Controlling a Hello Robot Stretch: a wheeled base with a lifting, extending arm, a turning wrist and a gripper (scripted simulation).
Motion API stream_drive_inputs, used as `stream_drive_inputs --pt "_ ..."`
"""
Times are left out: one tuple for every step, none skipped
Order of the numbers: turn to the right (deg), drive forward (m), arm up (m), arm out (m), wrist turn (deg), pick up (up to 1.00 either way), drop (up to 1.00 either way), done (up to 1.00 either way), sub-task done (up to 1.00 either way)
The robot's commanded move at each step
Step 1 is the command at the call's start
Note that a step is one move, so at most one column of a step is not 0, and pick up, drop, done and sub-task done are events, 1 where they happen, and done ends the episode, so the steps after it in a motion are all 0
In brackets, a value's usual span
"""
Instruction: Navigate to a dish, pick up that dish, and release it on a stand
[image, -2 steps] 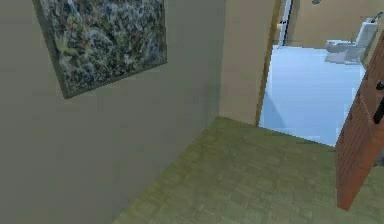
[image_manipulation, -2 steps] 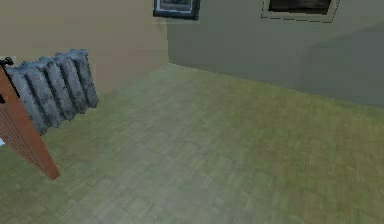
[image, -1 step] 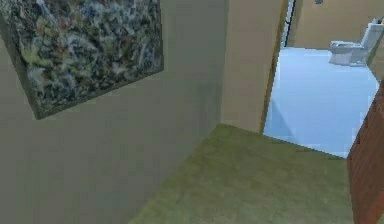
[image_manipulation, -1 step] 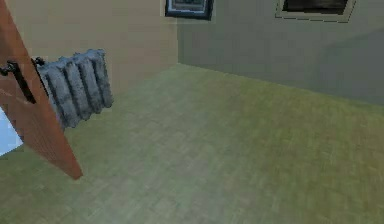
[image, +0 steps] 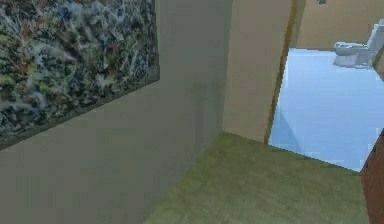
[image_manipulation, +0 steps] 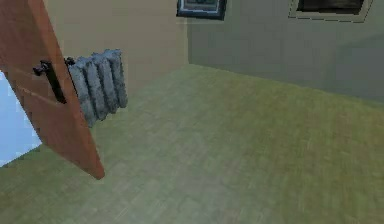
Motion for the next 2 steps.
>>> stream_drive_inputs --pt "33.0 0.0 0.0 0.0 0.0 0.0 0.0 0.0 0.0" --pt "0.0 1.0 0.0 0.0 0.0 0.0 0.0 0.0 0.0"
